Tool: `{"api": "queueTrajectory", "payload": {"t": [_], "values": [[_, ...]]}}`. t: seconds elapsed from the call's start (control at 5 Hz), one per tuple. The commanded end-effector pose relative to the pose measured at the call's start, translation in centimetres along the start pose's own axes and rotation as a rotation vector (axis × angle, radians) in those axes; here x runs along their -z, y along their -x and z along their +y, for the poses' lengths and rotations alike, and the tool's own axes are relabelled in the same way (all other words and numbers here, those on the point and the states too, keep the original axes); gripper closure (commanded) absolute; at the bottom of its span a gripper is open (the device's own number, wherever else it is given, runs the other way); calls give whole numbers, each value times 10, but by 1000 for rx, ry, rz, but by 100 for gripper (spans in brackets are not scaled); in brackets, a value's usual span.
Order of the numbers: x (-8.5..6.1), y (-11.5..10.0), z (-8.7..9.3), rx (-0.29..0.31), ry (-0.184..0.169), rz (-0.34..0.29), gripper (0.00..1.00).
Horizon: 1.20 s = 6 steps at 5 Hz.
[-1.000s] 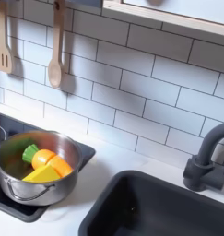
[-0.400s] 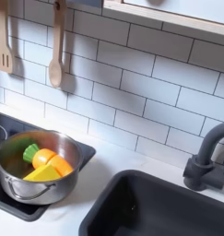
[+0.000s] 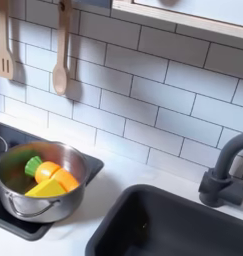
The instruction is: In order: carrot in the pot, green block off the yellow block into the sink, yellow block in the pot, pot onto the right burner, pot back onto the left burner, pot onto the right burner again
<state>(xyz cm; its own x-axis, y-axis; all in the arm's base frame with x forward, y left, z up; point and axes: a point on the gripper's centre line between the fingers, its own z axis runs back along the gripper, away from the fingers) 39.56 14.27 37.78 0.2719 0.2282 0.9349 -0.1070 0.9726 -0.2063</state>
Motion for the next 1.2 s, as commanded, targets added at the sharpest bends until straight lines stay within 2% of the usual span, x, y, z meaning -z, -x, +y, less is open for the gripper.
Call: {"api": "queueTrajectory", "payload": {"t": [0.0,0.2,0.4,0.6,0.8,1.0], "values": [[-10,25,-11,12,55,151,100],[-11,42,-15,41,61,274,100],[-19,66,-14,72,52,423,100],[-25,88,-17,124,54,541,100],[-32,117,-27,205,47,702,100],[-37,134,-36,275,65,801,100]]}}
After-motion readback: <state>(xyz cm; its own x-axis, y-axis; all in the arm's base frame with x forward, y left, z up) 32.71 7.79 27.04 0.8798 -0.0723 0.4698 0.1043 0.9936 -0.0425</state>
